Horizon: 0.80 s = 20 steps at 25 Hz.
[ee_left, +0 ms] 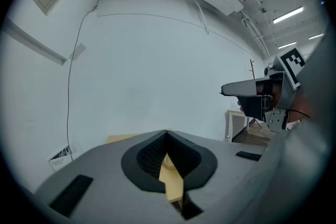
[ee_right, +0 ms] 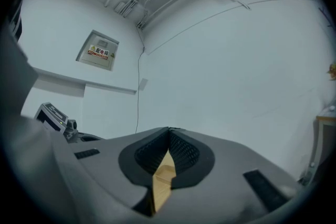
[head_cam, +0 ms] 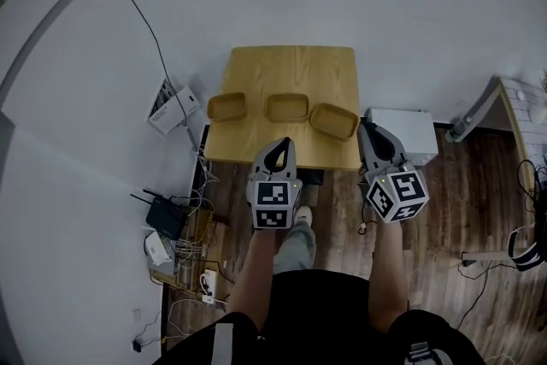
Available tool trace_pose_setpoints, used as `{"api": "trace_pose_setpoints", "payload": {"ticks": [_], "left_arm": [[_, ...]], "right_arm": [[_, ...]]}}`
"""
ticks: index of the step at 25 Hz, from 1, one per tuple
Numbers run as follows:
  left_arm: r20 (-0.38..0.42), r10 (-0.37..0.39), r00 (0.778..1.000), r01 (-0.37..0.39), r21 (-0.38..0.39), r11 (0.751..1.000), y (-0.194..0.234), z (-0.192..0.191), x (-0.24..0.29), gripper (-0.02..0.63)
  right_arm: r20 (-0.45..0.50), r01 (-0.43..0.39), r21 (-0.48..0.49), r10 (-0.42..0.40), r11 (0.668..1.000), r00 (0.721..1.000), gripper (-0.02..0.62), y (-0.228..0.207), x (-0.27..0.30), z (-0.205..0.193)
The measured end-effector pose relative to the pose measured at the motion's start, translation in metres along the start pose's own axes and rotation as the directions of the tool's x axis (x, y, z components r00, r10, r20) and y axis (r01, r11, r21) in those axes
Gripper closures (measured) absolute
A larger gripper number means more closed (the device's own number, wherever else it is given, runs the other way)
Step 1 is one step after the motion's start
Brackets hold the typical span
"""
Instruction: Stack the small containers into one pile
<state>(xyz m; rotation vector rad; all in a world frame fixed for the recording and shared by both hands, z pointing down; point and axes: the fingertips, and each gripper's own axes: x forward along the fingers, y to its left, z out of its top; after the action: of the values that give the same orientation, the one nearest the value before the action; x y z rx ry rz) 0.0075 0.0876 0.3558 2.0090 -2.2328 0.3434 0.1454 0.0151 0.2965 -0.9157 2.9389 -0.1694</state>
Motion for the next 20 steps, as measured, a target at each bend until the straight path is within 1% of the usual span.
{"api": "trace_pose_setpoints", "payload": {"ticks": [4, 5, 7, 10, 13, 17, 20], "left_arm": [[-0.073, 0.043, 0.996, -0.046, -0.032, 0.998, 0.045, -0.02, 0.026, 0.601], [-0.077, 0.051, 0.996, -0.054, -0.038, 0.998, 0.056, -0.018, 0.036, 0.601], [-0.082, 0.044, 0.996, -0.047, -0.033, 0.998, 0.07, -0.012, 0.058, 0.601], [-0.095, 0.004, 0.995, -0.006, -0.02, 1.0, 0.076, -0.009, 0.094, 0.601], [-0.103, -0.046, 0.994, 0.045, -0.017, 0.999, 0.084, -0.002, 0.132, 0.601], [-0.091, -0.101, 0.991, 0.098, -0.038, 0.994, 0.099, 0.012, 0.179, 0.601], [-0.068, -0.143, 0.987, 0.14, -0.055, 0.989, 0.102, 0.026, 0.209, 0.601]], "right_arm": [[-0.031, -0.014, 0.026, 0.015, 1.0, 0.999, 0.589, -0.003, 0.048, -0.018], [-0.035, -0.02, 0.028, 0.021, 0.999, 0.999, 0.589, -0.003, 0.062, -0.019], [-0.045, -0.025, 0.03, 0.027, 0.999, 0.999, 0.589, -0.006, 0.088, -0.023], [-0.071, -0.003, 0.05, 0.007, 0.999, 0.997, 0.589, -0.021, 0.117, -0.033], [-0.09, 0.037, 0.051, -0.032, 0.998, 0.995, 0.589, -0.041, 0.15, -0.033], [-0.093, 0.07, 0.014, -0.069, 0.997, 0.993, 0.589, -0.06, 0.191, -0.018], [-0.094, 0.092, -0.033, -0.095, 0.995, 0.991, 0.589, -0.069, 0.208, -0.006]]}}
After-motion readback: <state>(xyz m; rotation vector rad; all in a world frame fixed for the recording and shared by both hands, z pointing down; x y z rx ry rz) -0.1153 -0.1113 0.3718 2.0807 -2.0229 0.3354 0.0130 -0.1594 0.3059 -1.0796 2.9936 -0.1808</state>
